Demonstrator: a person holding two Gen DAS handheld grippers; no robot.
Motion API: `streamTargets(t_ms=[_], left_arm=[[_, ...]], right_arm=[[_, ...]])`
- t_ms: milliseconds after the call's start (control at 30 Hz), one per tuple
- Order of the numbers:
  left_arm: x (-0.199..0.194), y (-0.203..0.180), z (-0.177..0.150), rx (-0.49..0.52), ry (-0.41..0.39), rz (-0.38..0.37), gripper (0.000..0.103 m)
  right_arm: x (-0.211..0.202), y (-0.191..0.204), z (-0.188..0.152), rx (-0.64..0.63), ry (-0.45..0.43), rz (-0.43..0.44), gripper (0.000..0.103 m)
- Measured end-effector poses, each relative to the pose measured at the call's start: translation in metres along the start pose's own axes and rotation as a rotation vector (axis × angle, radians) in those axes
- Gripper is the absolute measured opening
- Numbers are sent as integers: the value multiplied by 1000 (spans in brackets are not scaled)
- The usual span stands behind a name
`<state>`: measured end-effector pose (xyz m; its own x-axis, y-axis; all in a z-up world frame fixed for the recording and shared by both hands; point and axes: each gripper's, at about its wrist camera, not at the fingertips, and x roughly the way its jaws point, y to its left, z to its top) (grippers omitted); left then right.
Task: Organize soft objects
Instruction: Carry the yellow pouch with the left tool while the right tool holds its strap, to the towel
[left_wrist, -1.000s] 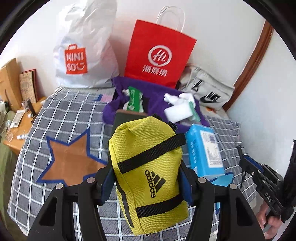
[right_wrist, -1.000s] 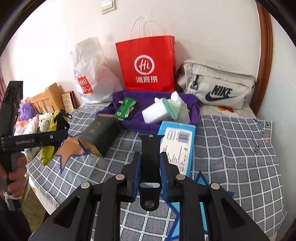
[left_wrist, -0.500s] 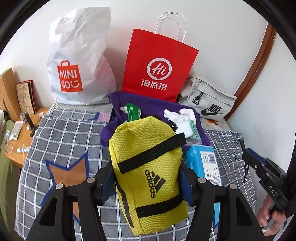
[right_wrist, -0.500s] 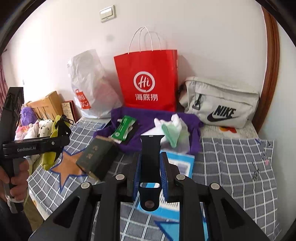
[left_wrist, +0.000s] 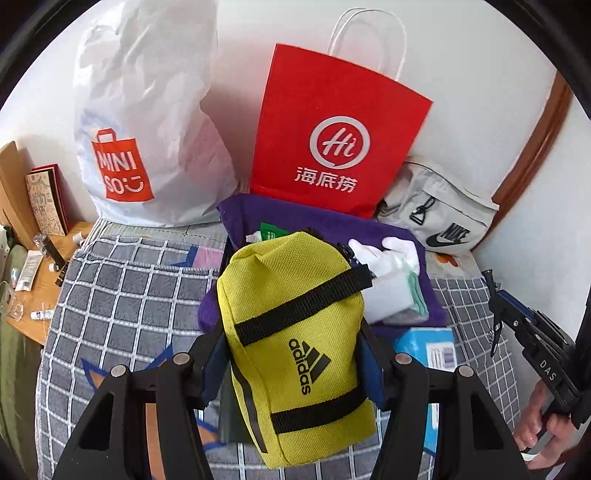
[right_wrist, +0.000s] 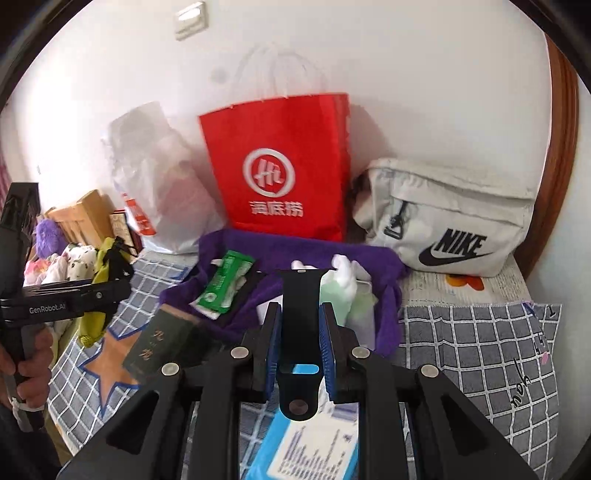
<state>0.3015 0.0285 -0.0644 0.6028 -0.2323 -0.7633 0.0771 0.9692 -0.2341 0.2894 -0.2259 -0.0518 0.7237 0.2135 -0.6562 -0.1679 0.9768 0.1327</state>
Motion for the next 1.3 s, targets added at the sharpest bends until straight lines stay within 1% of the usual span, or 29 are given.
streamTargets(t_ms=[233,600,667,1000,1133,1200,1300], left_arm=[[27,2,24,0,13,8,59],[72,4,49,-7,49,10,59],[81,4,53,-6,57,9,59],[122,3,66,12,94,11,59],[138,1,64,16,106,-3,59],[147,0,64,13,134,-12,59],[152,-2,65,26,131,-31,60]], right_arm=[[28,-26,15,46,16,-17,21],[87,-40,31,43,72,-33,21],[94,-42,30,34,81,-53,21],[129,-63,16,56,179,-75,21],[137,-68,11,56,224,-82,21],[140,-68,9,51,235,-84,21],[145,-68,7,56,255,-64,21]])
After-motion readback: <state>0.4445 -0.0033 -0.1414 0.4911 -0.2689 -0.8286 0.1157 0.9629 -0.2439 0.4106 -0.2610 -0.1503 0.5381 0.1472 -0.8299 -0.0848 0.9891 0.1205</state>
